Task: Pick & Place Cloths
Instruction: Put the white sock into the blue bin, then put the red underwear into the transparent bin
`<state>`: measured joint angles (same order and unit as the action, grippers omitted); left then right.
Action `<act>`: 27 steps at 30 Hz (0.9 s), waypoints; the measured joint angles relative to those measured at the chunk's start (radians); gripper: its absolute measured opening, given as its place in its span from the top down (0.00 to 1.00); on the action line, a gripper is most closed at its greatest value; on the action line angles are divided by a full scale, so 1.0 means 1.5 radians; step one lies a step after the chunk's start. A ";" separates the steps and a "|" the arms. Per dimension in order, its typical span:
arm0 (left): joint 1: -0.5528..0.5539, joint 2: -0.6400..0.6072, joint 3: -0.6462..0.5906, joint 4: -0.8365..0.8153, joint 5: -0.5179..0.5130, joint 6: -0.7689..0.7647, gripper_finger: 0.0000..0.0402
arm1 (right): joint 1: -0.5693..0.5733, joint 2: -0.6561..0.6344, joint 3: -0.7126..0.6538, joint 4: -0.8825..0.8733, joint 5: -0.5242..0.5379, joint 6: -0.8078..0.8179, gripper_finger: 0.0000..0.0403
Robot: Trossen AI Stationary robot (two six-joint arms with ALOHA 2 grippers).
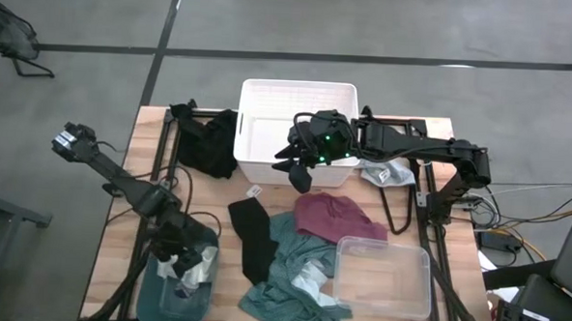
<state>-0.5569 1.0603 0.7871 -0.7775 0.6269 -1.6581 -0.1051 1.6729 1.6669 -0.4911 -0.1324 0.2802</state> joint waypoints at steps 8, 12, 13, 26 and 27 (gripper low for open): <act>0.024 0.002 0.001 0.026 -0.127 0.229 0.33 | -0.003 0.000 0.000 0.006 0.001 -0.013 0.69; 0.026 0.005 0.037 0.011 -0.201 0.293 0.33 | -0.003 0.000 0.000 0.005 0.001 -0.012 0.72; 0.027 0.007 0.049 0.006 -0.215 0.311 0.33 | -0.003 0.000 0.000 0.005 0.001 -0.012 0.73; 0.053 0.011 0.135 -0.159 -0.287 0.356 0.33 | -0.003 0.000 0.000 0.000 0.001 -0.018 0.80; 0.053 0.011 0.136 -0.158 -0.318 0.349 0.33 | -0.003 0.000 0.000 -0.003 0.001 -0.018 0.80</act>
<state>-0.4779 1.0763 0.9905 -1.0143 0.1504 -1.1350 -0.1098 1.6730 1.6665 -0.4954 -0.1306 0.2532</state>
